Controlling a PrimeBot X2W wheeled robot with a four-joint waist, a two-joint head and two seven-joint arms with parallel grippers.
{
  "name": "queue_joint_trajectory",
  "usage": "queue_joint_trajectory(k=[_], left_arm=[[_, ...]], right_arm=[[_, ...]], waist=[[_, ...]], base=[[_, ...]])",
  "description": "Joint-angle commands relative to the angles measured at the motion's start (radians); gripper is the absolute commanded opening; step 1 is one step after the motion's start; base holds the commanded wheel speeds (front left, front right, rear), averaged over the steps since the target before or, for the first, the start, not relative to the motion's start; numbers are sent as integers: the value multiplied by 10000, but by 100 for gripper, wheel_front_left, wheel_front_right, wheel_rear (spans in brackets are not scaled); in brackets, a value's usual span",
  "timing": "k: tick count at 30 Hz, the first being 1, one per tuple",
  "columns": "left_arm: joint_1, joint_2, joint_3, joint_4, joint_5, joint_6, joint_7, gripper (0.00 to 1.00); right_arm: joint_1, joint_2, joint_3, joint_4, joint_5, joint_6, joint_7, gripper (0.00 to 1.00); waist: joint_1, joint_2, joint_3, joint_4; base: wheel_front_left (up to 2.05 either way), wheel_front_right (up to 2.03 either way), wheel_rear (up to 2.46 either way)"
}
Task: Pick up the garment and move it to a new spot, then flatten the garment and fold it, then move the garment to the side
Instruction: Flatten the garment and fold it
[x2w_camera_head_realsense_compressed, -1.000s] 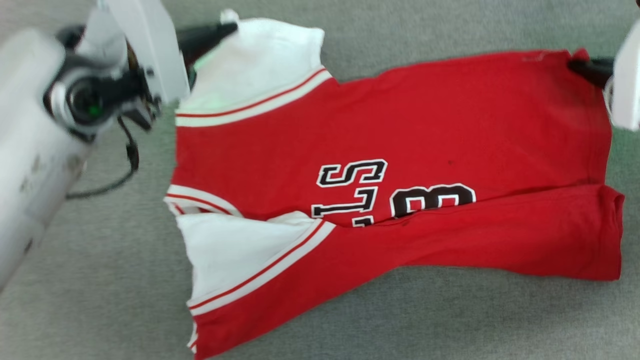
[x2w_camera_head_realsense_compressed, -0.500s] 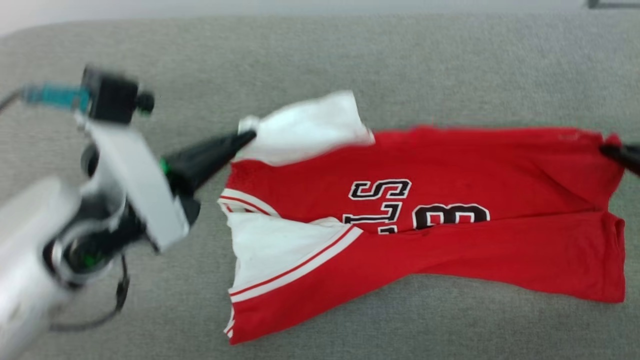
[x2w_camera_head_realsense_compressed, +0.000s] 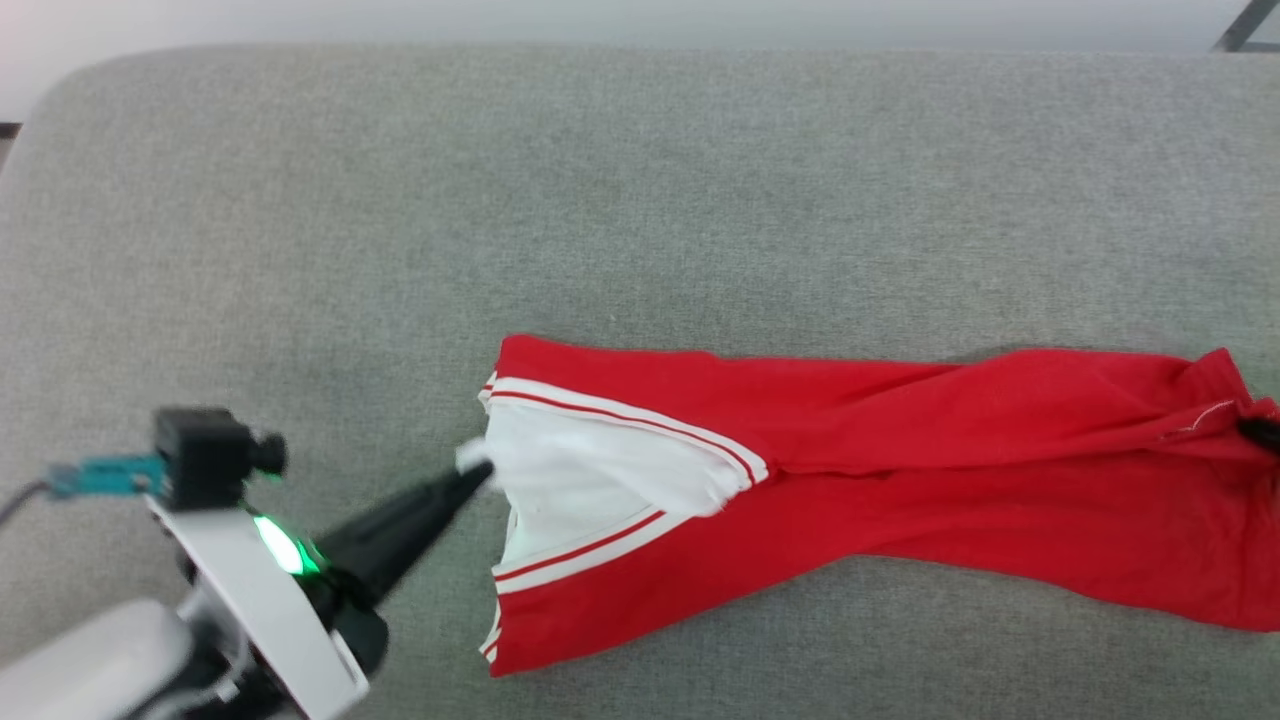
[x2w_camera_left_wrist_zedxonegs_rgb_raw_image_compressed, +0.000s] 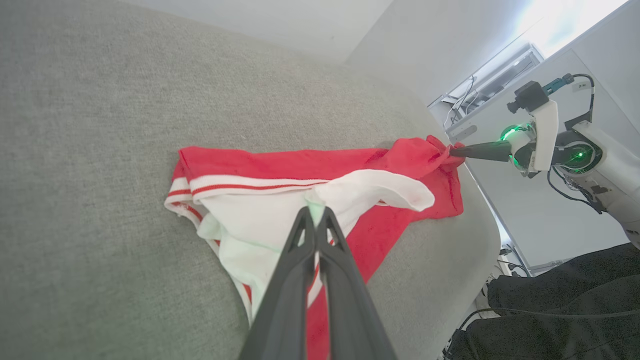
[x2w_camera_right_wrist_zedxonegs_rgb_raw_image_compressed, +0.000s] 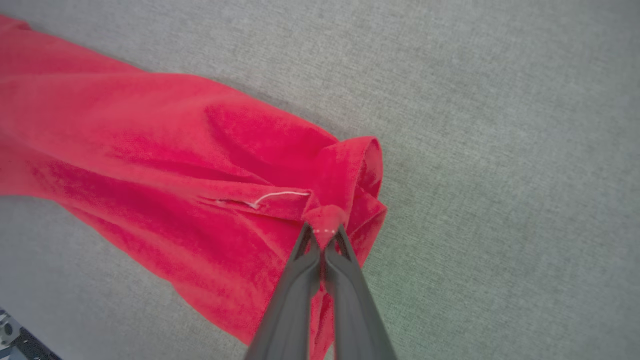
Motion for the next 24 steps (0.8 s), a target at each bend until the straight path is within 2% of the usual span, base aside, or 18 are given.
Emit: queue_joint_trajectory(k=[1, 11, 21, 22, 23, 24], left_arm=[[210, -136, -134, -5, 47, 42, 16, 0], [152, -1587, -725, 1529, 224, -55, 95, 0], [-87, -2303, -1103, 2691, 334, -86, 145, 0], [-124, -2340, -1144, 2739, 352, -87, 147, 7], [-155, -2369, -1171, 2783, 347, -88, 128, 25], [-182, -2365, -1163, 2835, 351, -87, 54, 47]], right_arm=[[293, 129, -232, -69, -86, -9, 92, 0], [1183, 1355, -1101, 184, -777, -9, 639, 0], [1143, 2127, -1203, 620, -1291, -11, 758, 0], [1153, 2168, -1202, 639, -1304, -9, 764, 0], [1152, 2223, -1215, 632, -1318, -9, 737, 0], [1150, 2276, -1266, 625, -1337, -9, 638, 27]], waist=[[0, 0, 80, 59], [0, 0, 410, 157], [0, 0, 583, 145], [0, 0, 575, 149], [0, 0, 559, 151], [0, 0, 516, 161]], base=[[0, 0, 0], [0, 0, 0], [0, 0, 0], [0, 0, 0], [0, 0, 0], [0, 0, 0]])
